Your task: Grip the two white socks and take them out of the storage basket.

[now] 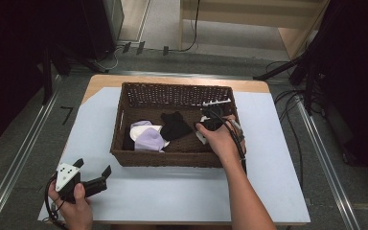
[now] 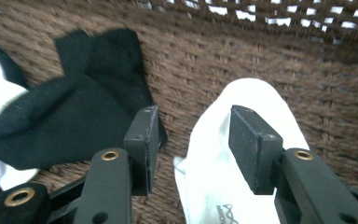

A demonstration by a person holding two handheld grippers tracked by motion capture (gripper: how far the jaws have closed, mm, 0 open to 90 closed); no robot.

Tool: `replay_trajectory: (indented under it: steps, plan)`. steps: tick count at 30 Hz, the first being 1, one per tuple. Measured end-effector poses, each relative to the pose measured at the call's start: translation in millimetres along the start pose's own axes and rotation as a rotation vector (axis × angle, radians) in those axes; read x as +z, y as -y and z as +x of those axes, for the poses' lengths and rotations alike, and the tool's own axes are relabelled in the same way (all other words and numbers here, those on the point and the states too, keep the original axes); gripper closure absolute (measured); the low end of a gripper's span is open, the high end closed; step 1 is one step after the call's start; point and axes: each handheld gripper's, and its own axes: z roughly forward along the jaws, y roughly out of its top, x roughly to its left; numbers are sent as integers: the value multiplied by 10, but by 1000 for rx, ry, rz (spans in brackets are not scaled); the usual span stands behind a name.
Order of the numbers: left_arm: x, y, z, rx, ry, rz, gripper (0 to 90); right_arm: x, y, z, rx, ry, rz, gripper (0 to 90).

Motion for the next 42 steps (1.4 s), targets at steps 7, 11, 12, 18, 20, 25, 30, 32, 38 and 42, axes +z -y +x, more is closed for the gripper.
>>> replay_trajectory:
  steps: [7,11,12,18,20,25,30,32,38,42]
  plan:
    - [-1,0,2,-3,3,2,0,123,41,14,-56,39,103,559]
    - [-1,0,2,-4,2,2,0,153,53,11,-62,48,136,602]
    - [0,0,2,-3,2,2,0,163,63,13,-87,54,140,634]
    - [1,0,1,-2,2,2,0,133,56,15,-146,64,165,844]
    - [1,-2,0,0,-2,4,0,86,35,10,-182,81,150,860]
    - [1,-1,-1,1,-2,4,0,-21,2,15,-179,62,46,861]
    - [2,-1,-6,4,-3,4,0,-190,-5,20,-172,27,-119,862]
    - [2,-2,-6,7,-2,6,0,-257,-6,24,-171,11,-179,862]
    - [2,-2,-9,8,-3,5,0,-397,0,-2,-162,-23,-310,864]
    - [3,-2,-9,7,-3,5,0,-474,8,-23,-148,-41,-385,865]
